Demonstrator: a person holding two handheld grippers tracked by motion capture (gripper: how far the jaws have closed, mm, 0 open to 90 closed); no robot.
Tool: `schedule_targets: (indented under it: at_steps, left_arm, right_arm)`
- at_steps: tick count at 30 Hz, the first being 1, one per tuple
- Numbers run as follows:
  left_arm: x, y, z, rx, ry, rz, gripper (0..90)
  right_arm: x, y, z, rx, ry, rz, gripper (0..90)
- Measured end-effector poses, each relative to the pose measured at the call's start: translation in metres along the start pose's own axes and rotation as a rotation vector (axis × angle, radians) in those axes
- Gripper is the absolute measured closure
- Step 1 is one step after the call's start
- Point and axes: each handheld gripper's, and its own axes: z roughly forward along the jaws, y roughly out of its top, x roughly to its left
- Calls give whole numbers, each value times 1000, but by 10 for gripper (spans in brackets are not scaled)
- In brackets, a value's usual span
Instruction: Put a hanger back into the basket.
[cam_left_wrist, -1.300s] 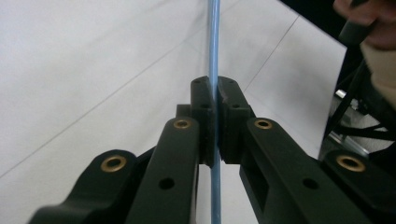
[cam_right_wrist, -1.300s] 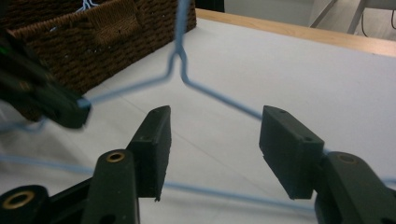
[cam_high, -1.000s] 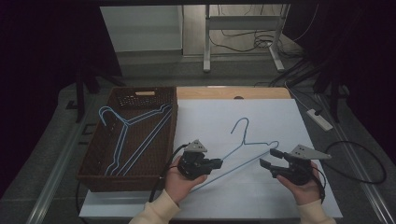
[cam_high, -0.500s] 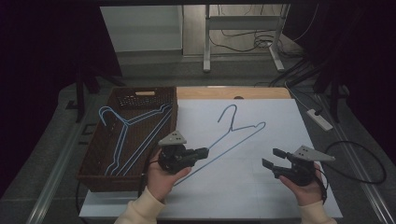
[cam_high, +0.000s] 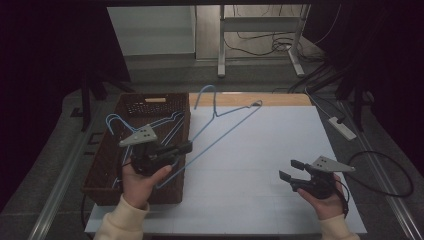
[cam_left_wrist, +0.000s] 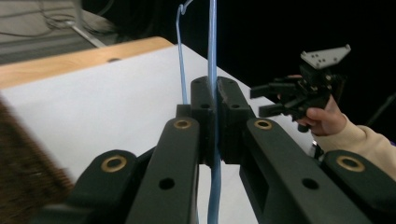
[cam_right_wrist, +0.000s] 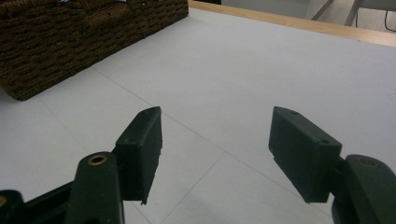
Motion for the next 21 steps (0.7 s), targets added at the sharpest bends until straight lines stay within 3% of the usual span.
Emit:
schedule_targets:
  at_steps: [10,21]
  left_arm:
    - [26,0,-51,-61,98,-25,863]
    - [48,-7,-84,-77,192,-53,863]
  right_arm:
    - [2,0,4,19,-1,-17,362]
    - [3,-1,7,35,7,-21,365]
